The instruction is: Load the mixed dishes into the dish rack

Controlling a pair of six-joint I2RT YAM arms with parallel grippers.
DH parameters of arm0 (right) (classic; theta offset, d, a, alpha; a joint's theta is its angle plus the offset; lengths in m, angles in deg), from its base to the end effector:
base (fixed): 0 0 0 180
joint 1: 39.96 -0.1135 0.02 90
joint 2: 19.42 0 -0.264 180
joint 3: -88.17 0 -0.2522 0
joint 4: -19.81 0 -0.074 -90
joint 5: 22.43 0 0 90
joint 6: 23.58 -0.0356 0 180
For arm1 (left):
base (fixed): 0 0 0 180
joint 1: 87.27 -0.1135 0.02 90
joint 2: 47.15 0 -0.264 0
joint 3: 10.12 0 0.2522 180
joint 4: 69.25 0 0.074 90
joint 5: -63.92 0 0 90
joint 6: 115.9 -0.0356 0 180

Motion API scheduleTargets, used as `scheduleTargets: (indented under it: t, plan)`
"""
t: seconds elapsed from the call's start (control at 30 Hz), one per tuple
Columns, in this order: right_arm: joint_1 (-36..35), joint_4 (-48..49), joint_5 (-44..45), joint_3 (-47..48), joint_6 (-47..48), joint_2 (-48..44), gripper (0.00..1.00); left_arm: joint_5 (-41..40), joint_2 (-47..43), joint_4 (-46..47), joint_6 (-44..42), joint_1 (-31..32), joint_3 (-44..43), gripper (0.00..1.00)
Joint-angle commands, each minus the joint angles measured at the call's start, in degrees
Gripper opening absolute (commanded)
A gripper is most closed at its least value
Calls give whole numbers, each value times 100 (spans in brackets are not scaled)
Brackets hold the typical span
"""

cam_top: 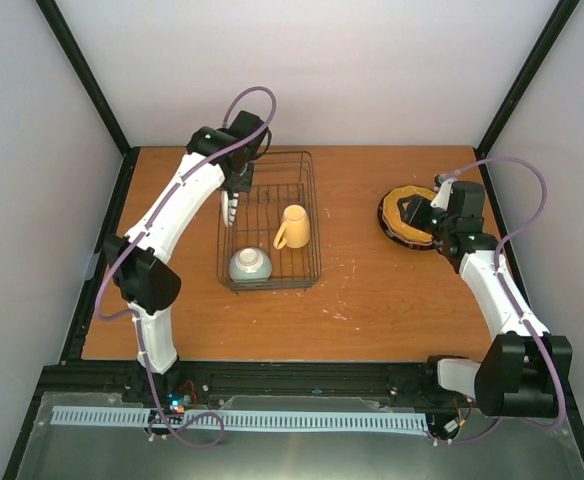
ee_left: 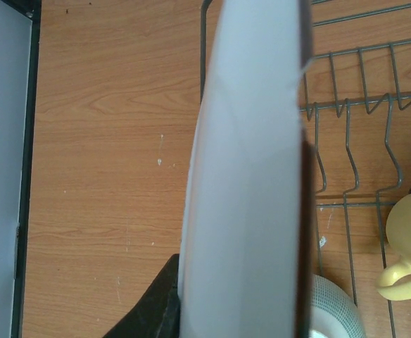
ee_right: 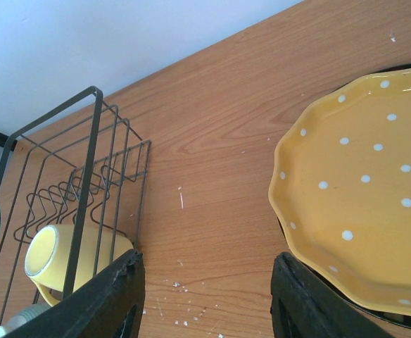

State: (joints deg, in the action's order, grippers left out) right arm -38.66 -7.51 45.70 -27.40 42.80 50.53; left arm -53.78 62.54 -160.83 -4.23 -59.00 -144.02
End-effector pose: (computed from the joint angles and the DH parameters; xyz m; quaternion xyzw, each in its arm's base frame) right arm 0.2707 0.0071 0.2792 0.0974 0.8615 0.2543 0.4286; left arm 0.3421 -0.1652 0.3681 0.0079 0.9532 0.1324 0.2718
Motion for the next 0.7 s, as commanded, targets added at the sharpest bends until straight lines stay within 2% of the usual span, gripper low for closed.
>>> scheduleTargets:
  t: [0.0, 0.67]
  plan:
    - [-25, 64, -56, 39, 111, 40, 49, -372, 48, 266, 167, 1, -193, 1]
    - [-25, 12, -27, 61, 258, 194, 49, -125, 493, 747, 105, 3, 109, 1]
